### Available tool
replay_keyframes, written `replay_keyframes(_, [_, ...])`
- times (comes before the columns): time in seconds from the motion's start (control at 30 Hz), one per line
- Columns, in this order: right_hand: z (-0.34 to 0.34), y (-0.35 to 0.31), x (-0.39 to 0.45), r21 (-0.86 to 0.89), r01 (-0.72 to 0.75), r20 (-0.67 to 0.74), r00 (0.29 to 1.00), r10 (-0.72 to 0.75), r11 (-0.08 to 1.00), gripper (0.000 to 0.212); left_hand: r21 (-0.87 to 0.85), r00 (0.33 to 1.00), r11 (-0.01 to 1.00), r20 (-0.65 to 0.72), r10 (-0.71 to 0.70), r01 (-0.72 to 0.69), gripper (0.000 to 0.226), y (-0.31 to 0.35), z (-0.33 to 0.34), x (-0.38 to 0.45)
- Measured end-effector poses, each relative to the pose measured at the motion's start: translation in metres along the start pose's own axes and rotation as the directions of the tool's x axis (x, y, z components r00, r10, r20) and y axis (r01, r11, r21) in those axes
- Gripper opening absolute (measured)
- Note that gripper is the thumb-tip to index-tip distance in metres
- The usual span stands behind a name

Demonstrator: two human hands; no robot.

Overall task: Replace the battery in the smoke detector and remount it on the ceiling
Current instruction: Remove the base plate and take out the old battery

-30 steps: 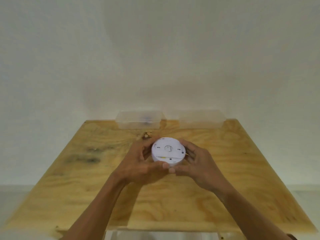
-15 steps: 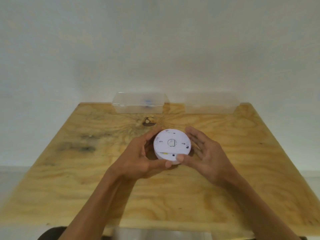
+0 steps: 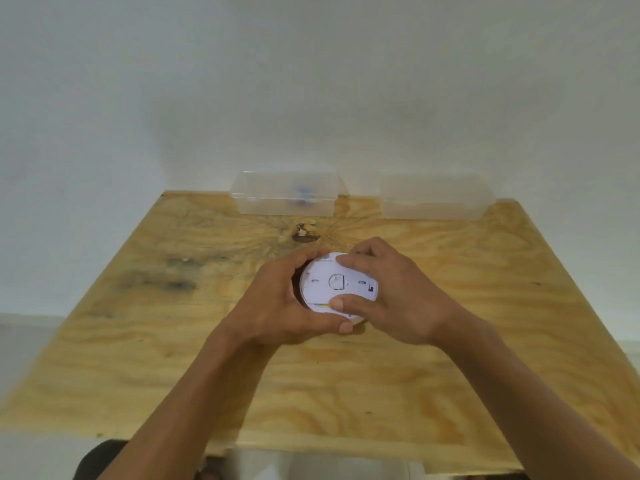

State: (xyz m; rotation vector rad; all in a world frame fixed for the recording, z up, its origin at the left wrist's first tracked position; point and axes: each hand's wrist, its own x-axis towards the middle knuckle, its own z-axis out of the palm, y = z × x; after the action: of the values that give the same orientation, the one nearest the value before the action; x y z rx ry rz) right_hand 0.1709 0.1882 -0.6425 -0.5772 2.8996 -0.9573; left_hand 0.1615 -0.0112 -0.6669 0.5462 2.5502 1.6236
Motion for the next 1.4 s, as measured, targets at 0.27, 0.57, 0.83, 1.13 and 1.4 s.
replay_keyframes(0.27, [-0.001, -0.007, 0.007, -0.038, 0.046, 0.048, 0.998, -0.044, 0.998, 0.060, -0.033, 0.999, 0.999, -0.041, -0.004, 0.003, 0.093, -0.012, -0.001, 0.002])
replay_keyframes(0.57, [-0.016, -0.003, 0.017, -0.044, 0.099, 0.204, 0.975, -0.088, 0.994, 0.057, -0.032, 0.998, 0.998, -0.014, 0.053, -0.054, 0.081, -0.008, -0.005, 0.004])
replay_keyframes(0.83, [-0.024, -0.011, 0.017, -0.079, 0.134, 0.216, 0.970, -0.114, 0.988, 0.053, -0.062, 0.998, 0.996, -0.028, 0.059, -0.061, 0.072, -0.007, -0.002, 0.002])
replay_keyframes(1.13, [-0.040, -0.033, 0.015, -0.257, 0.182, 0.270, 0.957, -0.110, 0.949, 0.061, -0.098, 1.000, 0.995, -0.007, 0.020, -0.021, 0.071, -0.005, -0.002, 0.001])
replay_keyframes(1.4, [-0.048, -0.034, 0.003, -0.387, 0.123, 0.150, 0.986, -0.069, 0.914, 0.047, -0.080, 0.999, 0.996, -0.012, 0.035, -0.036, 0.080, -0.009, -0.001, -0.001])
